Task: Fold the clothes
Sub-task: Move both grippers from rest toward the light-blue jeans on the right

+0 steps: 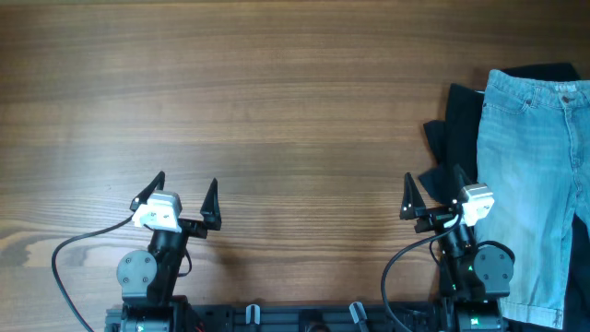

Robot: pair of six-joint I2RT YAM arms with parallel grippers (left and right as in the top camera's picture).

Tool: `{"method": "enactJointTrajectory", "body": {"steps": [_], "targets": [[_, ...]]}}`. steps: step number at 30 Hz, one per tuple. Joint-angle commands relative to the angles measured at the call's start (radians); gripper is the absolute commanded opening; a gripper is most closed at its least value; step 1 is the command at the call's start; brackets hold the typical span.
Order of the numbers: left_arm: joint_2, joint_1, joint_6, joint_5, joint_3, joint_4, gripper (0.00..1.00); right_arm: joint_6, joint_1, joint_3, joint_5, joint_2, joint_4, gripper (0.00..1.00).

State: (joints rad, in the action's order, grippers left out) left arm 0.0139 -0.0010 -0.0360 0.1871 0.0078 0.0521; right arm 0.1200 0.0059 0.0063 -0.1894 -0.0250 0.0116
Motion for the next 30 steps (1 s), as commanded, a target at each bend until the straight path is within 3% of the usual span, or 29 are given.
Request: {"method": "enactJointTrajectory", "body": {"steps": [1, 22, 25, 28, 30], "targets": [[-0.008, -0.004, -0.006, 0.002, -0.002, 0.006, 1.0, 0.011, 0.005, -0.001, 0.017, -0.004, 0.002, 1.0], [-0.008, -0.004, -0.006, 0.036, -0.002, -0.015, 1.0, 0.024, 0.005, -0.001, -0.029, -0.004, 0.015, 1.0], [-0.008, -0.004, -0.006, 0.138, -0.001, -0.15, 1.0, 0.246, 0.005, -0.001, -0.178, -0.004, 0.113, 1.0], [-0.007, -0.003, -0.006, 0.161, 0.045, -0.359, 1.0, 0.329, 0.005, 0.054, -0.212, -0.004, 0.273, 1.0], [0.014, -0.003, -0.006, 0.157, 0.141, -0.275, 1.0, 0.327, 0.005, 0.138, -0.213, -0.018, 0.227, 1.0]]}}
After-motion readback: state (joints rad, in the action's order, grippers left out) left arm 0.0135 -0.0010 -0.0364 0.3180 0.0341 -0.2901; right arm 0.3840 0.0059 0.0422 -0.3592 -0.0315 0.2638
